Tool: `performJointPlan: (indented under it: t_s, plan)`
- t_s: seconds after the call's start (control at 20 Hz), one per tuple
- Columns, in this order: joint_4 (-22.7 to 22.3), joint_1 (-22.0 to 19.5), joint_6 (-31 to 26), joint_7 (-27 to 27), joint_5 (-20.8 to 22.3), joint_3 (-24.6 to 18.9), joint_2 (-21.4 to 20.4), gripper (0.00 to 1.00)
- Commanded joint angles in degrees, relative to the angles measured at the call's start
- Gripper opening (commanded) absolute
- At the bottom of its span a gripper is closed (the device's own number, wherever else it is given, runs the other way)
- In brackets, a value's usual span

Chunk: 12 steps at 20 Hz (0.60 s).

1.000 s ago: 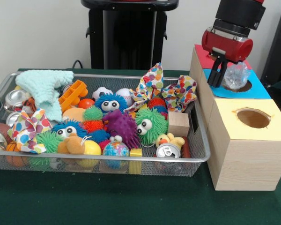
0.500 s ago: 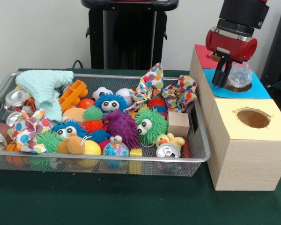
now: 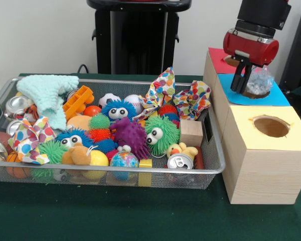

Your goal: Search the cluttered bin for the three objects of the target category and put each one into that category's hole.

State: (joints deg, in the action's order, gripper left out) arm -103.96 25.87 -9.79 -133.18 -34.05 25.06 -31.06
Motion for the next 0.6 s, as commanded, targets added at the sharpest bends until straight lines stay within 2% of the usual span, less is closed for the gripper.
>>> performJointPlan:
  t_s: [0.05,0.1,0.3,0.35,0.6]
  plan:
    - [-2.2,-6.1,3.4,-4.8,4.1,-5.4,-1.7,0.0]
    - [-3.2,-7.2,3.4,-3.8,5.1,-5.2,-2.4,0.0]
    - [-4.6,-8.5,0.0,-0.3,9.8,0.4,-4.5,0.0]
    - [-5.5,-9.6,0.2,0.1,10.9,0.1,-5.3,0.0]
    - [-5.1,-7.9,-5.3,-0.9,14.7,5.6,-7.5,0.0]
